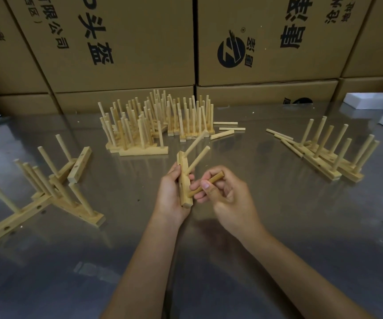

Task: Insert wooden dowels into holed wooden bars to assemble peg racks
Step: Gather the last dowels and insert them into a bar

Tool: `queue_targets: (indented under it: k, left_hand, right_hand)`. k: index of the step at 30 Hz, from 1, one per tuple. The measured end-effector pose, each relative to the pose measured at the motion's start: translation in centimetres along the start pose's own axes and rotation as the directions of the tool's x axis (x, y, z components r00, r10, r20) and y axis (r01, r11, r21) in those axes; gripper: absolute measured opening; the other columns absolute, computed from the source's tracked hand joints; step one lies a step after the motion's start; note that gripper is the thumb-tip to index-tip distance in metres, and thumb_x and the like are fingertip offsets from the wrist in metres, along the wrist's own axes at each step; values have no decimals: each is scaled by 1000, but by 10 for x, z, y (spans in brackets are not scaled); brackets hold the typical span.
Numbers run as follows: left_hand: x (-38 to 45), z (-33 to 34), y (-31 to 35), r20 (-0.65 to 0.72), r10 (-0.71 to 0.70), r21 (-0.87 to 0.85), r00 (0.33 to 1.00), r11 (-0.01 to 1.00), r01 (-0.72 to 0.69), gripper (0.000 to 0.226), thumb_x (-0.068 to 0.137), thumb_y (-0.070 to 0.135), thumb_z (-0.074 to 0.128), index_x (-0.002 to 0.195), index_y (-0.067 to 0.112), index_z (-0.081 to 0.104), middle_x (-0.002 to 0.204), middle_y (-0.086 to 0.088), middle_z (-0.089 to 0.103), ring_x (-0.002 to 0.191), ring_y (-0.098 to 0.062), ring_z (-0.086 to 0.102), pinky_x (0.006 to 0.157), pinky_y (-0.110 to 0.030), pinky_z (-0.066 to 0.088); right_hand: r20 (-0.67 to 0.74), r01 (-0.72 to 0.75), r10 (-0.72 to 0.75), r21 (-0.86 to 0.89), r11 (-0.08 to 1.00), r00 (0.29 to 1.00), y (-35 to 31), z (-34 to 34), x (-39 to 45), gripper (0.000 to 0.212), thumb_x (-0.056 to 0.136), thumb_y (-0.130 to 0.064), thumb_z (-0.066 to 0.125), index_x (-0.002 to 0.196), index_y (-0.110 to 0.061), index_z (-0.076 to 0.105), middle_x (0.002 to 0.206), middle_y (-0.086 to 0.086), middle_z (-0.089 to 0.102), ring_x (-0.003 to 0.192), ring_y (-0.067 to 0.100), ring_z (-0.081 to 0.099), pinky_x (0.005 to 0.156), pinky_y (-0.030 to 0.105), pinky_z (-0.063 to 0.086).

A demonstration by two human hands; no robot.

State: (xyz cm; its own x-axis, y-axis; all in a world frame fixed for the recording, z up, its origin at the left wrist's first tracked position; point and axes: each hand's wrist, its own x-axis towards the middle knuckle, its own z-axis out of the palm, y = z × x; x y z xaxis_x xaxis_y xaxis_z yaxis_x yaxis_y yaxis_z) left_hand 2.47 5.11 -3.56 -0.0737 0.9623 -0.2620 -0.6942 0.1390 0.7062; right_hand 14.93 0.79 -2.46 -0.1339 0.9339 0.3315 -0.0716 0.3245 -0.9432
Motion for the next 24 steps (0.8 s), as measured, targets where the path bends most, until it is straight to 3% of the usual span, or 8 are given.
queue_targets:
  k: [4, 10, 14, 19, 24]
  left_hand:
    - [-2, 0, 0, 3, -14, -35, 1000, 999, 14, 25, 107, 25, 37, 125, 14, 50, 70, -4, 46, 47, -14, 44, 36, -20, 36]
    - [-5, 1, -1, 16, 4, -62, 1000, 998, -3, 20, 108, 23, 34, 118, 13, 47, 72, -4, 44, 37, -11, 41, 32, -16, 31]
    - [-4, 0, -2, -27, 42, -37, 999, 998, -43, 25, 107, 22, 36, 123, 17, 54, 72, -2, 52, 41, -9, 46, 35, -20, 39]
    - [1, -1, -3, -68, 57, -11, 996, 998, -58, 37, 107, 20, 39, 141, 12, 50, 73, -4, 54, 45, -9, 47, 57, -25, 50]
    - [3, 1, -3, -54, 56, 40, 997, 998, -53, 42, 107, 20, 38, 146, 7, 46, 79, -8, 58, 71, -20, 54, 99, -47, 48]
  right_hand:
    - [-44, 27, -30, -69, 997, 999, 2, 8, -2, 14, 95, 2, 57, 86, -9, 59, 79, 6, 73, 68, 24, 69, 67, 32, 59]
    - [-196, 17, -32, -80, 997, 980, 5, 20, -6, 11, 93, -1, 60, 84, -7, 58, 73, 5, 72, 61, 22, 70, 66, 46, 60]
    - [-234, 13, -34, -94, 996, 972, 4, 23, -10, 16, 93, -6, 63, 81, -15, 58, 69, 3, 72, 53, 17, 67, 56, 39, 58]
    - [-248, 17, -50, -134, 991, 967, 6, 22, -11, 17, 92, -9, 64, 80, -19, 58, 70, 2, 72, 54, 18, 65, 56, 49, 57]
    - [-174, 25, -48, -131, 991, 984, 4, 16, -8, 17, 92, -4, 63, 82, -17, 59, 77, -4, 74, 63, 11, 69, 61, 33, 57]
